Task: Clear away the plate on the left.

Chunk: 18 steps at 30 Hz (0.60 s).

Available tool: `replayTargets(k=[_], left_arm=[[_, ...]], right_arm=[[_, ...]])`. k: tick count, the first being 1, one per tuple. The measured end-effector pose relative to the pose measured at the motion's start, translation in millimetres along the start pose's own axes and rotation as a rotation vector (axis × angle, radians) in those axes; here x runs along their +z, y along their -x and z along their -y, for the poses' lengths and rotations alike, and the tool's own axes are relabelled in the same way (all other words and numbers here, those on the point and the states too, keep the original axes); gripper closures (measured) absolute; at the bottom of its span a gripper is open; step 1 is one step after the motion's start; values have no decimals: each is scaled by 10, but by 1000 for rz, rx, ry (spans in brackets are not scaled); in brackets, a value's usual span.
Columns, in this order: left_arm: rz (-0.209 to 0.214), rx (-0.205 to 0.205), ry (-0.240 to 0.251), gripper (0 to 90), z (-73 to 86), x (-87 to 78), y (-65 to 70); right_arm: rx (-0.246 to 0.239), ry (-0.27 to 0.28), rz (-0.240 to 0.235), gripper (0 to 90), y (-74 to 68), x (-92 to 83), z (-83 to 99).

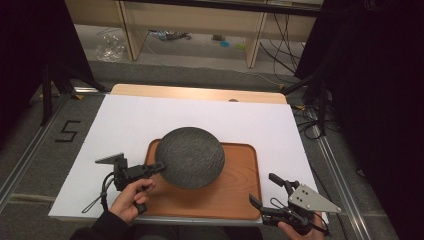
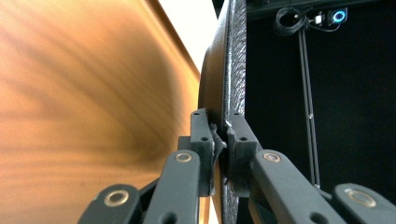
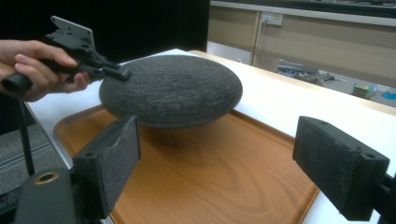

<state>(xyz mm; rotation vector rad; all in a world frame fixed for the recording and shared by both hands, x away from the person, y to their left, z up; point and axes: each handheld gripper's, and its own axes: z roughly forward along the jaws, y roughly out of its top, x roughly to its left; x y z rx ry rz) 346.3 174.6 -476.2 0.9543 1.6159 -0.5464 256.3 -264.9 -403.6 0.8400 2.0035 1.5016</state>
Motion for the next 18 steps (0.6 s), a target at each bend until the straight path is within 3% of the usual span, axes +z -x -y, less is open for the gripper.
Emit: replayTargets(k=[7, 13, 17, 18], left_arm=[[-19, -13, -41, 836, 146, 24, 12], [-47, 26, -105, 834, 248, 68, -1], [-82, 47, -137, 817, 279, 113, -36], [-107, 51, -145, 812, 278, 136, -48]], right_arm=[[0, 1, 0, 161, 0, 1, 0], [-5, 1, 2, 161, 0, 2, 0], [12, -8, -3, 162, -8, -3, 0], [3, -4, -1, 161, -3, 0, 2]])
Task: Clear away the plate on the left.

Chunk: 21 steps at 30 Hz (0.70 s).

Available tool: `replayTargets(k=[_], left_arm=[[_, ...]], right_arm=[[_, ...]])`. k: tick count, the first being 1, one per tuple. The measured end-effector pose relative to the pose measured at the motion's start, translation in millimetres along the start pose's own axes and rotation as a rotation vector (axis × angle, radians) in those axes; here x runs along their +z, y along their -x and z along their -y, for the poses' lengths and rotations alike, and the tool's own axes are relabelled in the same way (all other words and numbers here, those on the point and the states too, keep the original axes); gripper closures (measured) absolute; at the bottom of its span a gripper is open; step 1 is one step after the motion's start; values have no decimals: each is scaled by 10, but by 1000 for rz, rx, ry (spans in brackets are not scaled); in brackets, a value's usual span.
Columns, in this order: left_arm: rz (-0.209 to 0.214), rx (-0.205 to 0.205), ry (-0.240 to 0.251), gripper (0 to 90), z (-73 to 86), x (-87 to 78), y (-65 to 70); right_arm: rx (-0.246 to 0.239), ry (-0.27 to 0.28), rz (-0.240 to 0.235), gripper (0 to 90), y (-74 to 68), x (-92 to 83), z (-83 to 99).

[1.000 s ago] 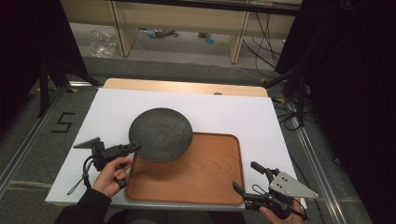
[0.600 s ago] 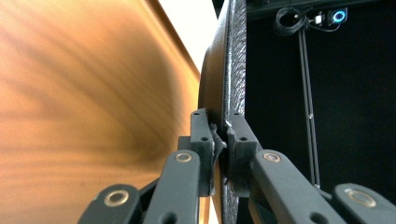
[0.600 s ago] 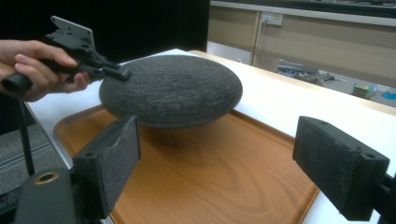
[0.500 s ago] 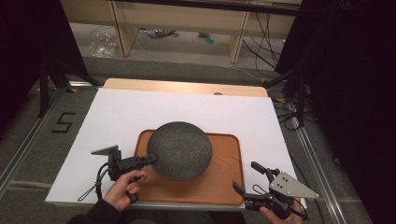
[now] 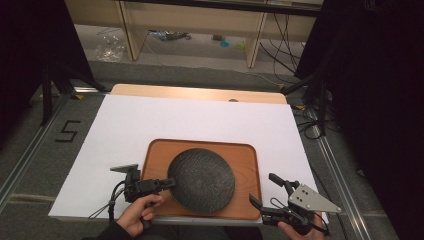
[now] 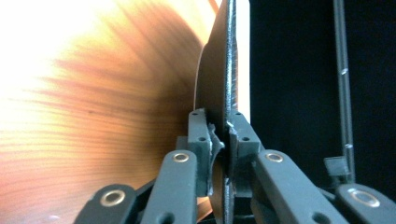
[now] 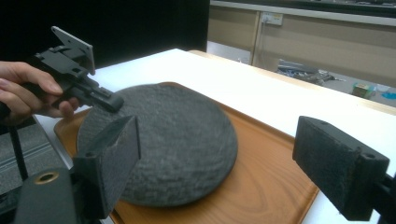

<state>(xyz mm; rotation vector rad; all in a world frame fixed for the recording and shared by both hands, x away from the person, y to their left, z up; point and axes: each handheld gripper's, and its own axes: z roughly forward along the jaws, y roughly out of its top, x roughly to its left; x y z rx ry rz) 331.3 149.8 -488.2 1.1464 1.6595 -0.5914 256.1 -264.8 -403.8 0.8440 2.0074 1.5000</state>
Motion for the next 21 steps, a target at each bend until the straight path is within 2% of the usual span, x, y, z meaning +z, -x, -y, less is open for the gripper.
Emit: replayTargets(k=[1, 2, 6, 7, 10, 11, 12, 13, 16, 17, 21], left_arm=[[18, -18, -1, 816, -3, 2, -25], [18, -18, -1, 814, -3, 2, -25], [-4, -3, -17, 823, -3, -2, -33], [-36, 22, -17, 831, -16, -3, -38], [-47, 33, -36, 848, -26, -10, -63], [-73, 45, -26, 850, -14, 0, -62], [-73, 45, -26, 853, -14, 0, -62], [-68, 90, -34, 854, -18, -4, -99], [-77, 82, -41, 851, -9, -10, -89], [-75, 107, -50, 849, -10, -17, -108], [-84, 121, -57, 842, 31, -33, -101]], right_arm=[[-8, 5, 2, 162, 4, 2, -1], [-8, 5, 2, 162, 4, 2, -1], [-4, -4, 1, 162, -3, 5, 0], [-4, -6, -1, 163, -3, 0, -3], [-3, 2, 6, 163, -3, 9, 2], [-2, 1, 5, 163, -3, 7, 1], [-3, 3, 4, 163, -2, 5, -1], [-3, 2, 6, 163, -2, 6, -2], [-2, 1, 5, 163, -2, 7, 2], [-2, 2, 6, 163, -1, 6, 0], [-3, 1, 6, 164, -4, 9, 1]])
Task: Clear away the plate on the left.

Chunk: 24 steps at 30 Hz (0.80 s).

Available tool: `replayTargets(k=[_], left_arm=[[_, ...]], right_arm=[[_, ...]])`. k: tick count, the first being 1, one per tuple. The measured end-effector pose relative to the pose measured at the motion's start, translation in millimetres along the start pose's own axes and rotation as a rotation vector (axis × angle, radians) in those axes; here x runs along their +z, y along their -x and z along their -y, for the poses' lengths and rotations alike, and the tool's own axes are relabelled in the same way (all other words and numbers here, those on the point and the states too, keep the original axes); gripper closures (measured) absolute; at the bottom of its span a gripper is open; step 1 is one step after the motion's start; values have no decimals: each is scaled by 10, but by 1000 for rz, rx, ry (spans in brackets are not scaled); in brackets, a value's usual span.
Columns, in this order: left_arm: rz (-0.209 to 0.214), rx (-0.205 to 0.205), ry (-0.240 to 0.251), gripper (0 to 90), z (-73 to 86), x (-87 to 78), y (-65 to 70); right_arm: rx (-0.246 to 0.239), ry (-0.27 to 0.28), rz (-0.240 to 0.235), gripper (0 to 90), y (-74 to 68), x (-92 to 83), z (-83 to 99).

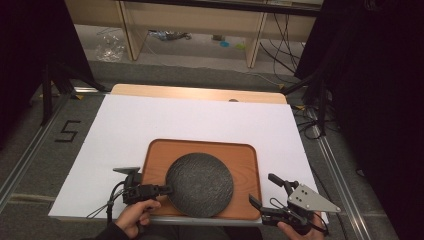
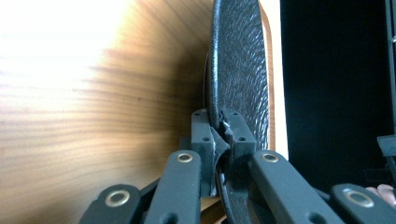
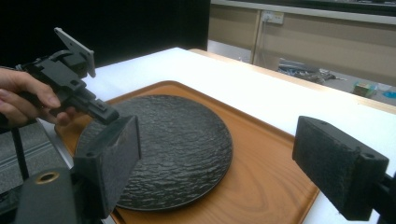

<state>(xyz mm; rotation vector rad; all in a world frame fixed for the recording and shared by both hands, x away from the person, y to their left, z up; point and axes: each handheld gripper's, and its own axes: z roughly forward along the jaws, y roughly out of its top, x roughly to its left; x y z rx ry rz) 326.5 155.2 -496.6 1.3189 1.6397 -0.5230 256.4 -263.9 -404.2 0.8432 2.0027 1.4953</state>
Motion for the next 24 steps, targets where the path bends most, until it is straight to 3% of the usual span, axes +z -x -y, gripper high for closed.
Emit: replayTargets(k=[11, 14, 15, 17, 22, 24], left_arm=[[2, 21, -20, 828, 105, 14, 7], [2, 34, -31, 820, 134, 30, 20], [-6, 27, -29, 817, 143, 39, 26], [-16, 20, -39, 810, 148, 33, 23], [-49, 51, -45, 773, 151, 63, 30], [-83, 63, -60, 742, 167, 86, 35]], right_arm=[[6, -7, -23, 164, -9, 10, -1], [-2, -10, -8, 164, -4, 3, 0], [17, -15, -20, 164, -15, 3, 1], [-1, -13, -16, 164, -4, 4, -4], [-1, -4, -4, 165, -4, 2, -2], [2, -11, -13, 165, -5, 0, -1]])
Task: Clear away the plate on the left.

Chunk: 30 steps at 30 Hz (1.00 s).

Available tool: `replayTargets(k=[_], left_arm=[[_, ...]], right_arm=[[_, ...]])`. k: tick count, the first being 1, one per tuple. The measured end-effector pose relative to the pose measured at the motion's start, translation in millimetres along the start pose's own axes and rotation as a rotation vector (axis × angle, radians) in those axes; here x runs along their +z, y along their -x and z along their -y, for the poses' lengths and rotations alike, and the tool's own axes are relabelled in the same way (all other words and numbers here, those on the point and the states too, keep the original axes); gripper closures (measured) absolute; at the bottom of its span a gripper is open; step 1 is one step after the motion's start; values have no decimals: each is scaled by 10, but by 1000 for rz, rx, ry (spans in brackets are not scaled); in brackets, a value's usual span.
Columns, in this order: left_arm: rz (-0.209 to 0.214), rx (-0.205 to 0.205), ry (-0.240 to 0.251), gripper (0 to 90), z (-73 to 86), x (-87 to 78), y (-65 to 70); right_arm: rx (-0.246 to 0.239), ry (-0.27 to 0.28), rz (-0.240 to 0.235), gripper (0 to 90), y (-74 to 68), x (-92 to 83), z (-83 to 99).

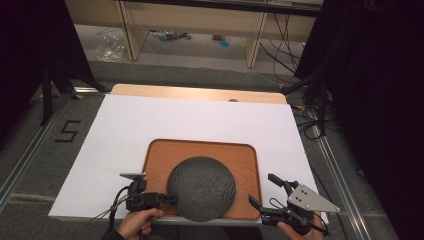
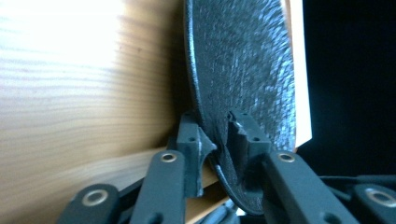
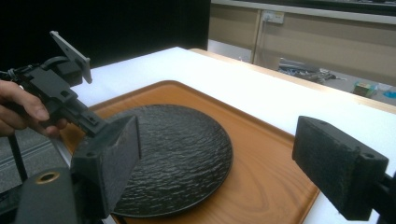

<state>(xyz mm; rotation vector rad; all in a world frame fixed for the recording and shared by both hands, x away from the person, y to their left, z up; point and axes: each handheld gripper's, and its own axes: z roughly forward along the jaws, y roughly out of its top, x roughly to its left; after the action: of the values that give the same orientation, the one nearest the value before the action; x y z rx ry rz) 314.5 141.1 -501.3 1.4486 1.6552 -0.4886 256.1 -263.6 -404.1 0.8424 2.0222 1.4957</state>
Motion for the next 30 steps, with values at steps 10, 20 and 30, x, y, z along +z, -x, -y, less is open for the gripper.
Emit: replayTargets(k=[10, 20, 30], left_arm=[[-25, 71, 11, 501, -43, -68, 102], [-43, 147, 9, 382, -86, -156, 140], [-48, 185, 39, 352, -131, -241, 157]], right_arm=[[-3, -2, -2, 165, 0, 1, 0], [0, 5, -8, 165, -2, 9, 2], [-2, -1, -2, 165, -3, 2, -1]])
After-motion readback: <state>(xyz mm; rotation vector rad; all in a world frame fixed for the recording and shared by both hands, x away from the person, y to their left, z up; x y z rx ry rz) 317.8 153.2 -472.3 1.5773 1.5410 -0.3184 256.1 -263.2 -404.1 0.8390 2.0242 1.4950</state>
